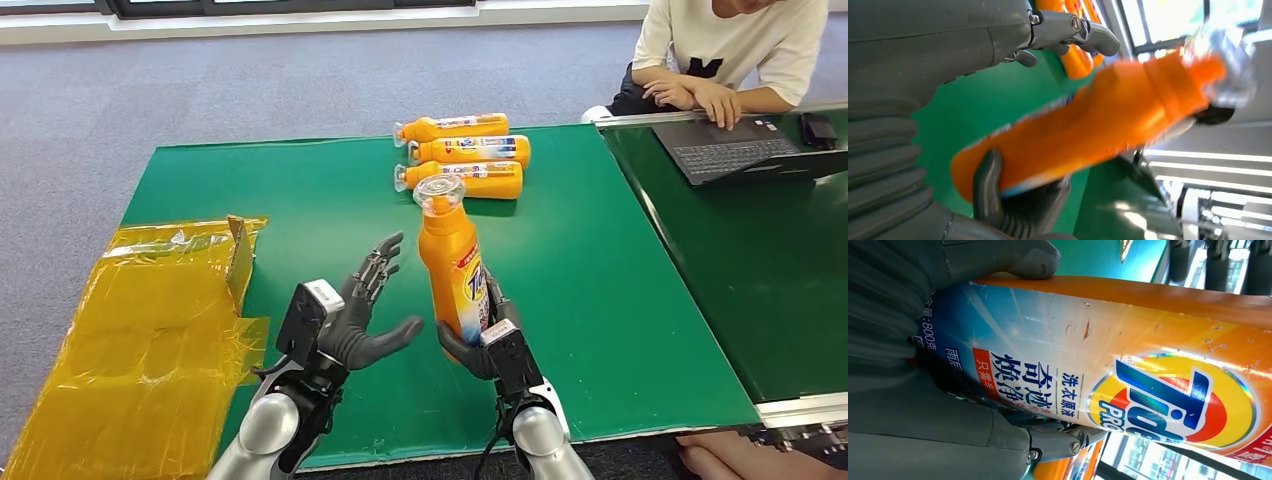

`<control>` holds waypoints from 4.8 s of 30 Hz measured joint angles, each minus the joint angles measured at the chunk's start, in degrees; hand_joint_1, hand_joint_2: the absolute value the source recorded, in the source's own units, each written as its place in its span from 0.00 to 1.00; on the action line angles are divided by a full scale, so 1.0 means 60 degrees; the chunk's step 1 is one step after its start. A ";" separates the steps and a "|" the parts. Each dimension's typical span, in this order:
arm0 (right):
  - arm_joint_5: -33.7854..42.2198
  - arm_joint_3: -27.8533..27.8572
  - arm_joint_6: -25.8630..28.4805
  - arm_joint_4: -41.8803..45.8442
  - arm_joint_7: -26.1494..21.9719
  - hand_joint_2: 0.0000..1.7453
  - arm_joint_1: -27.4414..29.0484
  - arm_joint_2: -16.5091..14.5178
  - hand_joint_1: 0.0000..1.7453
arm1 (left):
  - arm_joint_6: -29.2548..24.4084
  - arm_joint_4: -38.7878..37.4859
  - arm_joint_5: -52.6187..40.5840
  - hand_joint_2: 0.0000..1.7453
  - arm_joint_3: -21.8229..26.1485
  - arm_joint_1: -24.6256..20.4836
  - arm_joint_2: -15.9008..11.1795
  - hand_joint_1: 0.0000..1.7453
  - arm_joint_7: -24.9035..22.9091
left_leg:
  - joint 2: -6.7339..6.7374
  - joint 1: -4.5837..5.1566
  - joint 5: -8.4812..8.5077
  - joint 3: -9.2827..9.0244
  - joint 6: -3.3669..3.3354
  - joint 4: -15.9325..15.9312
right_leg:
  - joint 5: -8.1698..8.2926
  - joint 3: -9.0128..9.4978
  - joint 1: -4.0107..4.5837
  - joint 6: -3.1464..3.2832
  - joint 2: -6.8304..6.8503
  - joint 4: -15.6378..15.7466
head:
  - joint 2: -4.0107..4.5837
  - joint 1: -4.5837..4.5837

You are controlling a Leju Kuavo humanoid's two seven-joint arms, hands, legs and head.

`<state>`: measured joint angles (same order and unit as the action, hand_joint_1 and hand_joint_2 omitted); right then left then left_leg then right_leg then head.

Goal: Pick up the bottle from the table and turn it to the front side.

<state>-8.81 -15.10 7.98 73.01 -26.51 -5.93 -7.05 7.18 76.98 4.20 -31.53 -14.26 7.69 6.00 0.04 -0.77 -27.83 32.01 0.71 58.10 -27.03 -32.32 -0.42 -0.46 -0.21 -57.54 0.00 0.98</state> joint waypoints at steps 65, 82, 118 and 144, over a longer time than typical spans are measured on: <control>-0.2884 -0.0887 0.3926 -0.3791 0.0914 1.00 -0.2367 -0.1061 1.00 | 0.0017 -0.5363 0.3544 1.00 -0.1644 -0.4009 0.1302 0.00 -0.2127 | -0.0023 0.0004 0.0037 0.0039 0.0005 0.0002 | 0.0020 -0.0035 -0.0003 0.0005 0.0018 -0.0009 | 0.0000 0.0000; -0.2495 -0.0923 0.3793 -0.4977 0.0676 1.00 -0.3111 -0.1319 1.00 | -0.1624 -0.5904 0.7624 1.00 -0.3552 -0.5023 0.1188 0.00 -0.2155 | -0.0006 0.0004 0.0049 0.0040 0.0008 0.0005 | 0.0041 -0.0050 -0.0001 0.0012 -0.0001 -0.0010 | 0.0000 0.0001; -0.1919 -0.1236 0.3642 -0.5745 0.0610 1.00 -0.3569 -0.1406 0.23 | -0.2363 -0.6848 0.7667 1.00 -0.4890 -0.5545 0.1130 1.00 -0.0826 | -0.0007 0.0004 0.0050 0.0044 0.0008 0.0006 | 0.0044 -0.0052 -0.0002 0.0009 -0.0001 -0.0012 | 0.0000 0.0000; -0.4701 -0.0928 0.2057 -0.2168 0.2651 0.00 -0.1944 -0.0314 0.00 | -0.2928 -0.4210 -0.0989 1.00 -0.2274 -0.3742 0.0477 1.00 0.0093 | 0.0004 0.0010 0.0039 0.0055 0.0008 0.0008 | 0.0040 -0.0071 -0.0003 0.0014 -0.0009 -0.0009 | 0.0000 0.0003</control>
<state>-37.02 -20.66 20.32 60.00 -10.60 -17.59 -8.94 -10.38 51.71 -1.73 -45.17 -36.71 10.55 6.56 0.06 -0.71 -27.59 32.34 0.75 58.14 -26.79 -32.75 -0.44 -0.38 -0.27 -57.60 0.00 1.00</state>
